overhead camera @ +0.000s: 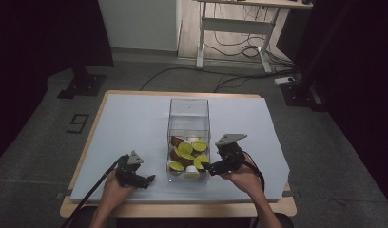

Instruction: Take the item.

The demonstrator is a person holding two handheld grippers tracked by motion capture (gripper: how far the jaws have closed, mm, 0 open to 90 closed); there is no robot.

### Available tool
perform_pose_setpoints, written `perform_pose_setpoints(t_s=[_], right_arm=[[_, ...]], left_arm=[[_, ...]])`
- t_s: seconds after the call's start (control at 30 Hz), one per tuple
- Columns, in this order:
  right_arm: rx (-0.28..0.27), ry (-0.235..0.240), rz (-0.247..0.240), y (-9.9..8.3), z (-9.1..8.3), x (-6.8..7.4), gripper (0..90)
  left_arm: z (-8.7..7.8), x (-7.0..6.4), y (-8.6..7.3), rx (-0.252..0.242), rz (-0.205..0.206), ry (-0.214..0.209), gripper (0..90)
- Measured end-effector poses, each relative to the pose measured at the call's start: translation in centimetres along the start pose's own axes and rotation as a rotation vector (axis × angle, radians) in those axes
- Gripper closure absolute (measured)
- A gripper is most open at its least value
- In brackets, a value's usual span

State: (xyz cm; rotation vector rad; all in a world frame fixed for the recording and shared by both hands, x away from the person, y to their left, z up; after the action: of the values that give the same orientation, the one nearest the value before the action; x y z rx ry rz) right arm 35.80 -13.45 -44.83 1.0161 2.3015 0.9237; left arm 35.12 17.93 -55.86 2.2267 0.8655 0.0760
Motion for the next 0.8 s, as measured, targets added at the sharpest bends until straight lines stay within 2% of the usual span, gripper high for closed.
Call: perform_pose_setpoints(t_s=[0.23,0.57,0.8], right_arm=[[0.012,0.035,-0.037,1.3,1.3,1.6,13.4],[0.065,0.06,-0.054,2.3,3.5,3.0,15.7],[0.107,0.076,-0.089,2.7,5.0,4.0,23.9]], left_arm=[[0.0,0.0,0.0,-0.001,0.0,0.0,0.0],[0.0,0.0,0.0,-0.001,-0.001,-0.001,0.0],[0.0,0.0,0.0,0.0,0.0,-0.002,0.0]])
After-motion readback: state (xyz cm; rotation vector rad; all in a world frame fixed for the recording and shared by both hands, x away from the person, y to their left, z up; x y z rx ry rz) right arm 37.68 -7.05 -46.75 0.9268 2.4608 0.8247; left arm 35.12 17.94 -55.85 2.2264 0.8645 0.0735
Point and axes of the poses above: each handheld gripper's, and its own axes: z roughly forward along the jaws, y roughly out of its top, x roughly to its left, the point moved 4 cm from there along z, roughly forward along the jaws, and after that the axes turned 15 degrees about -y, right-handed, at the moved point
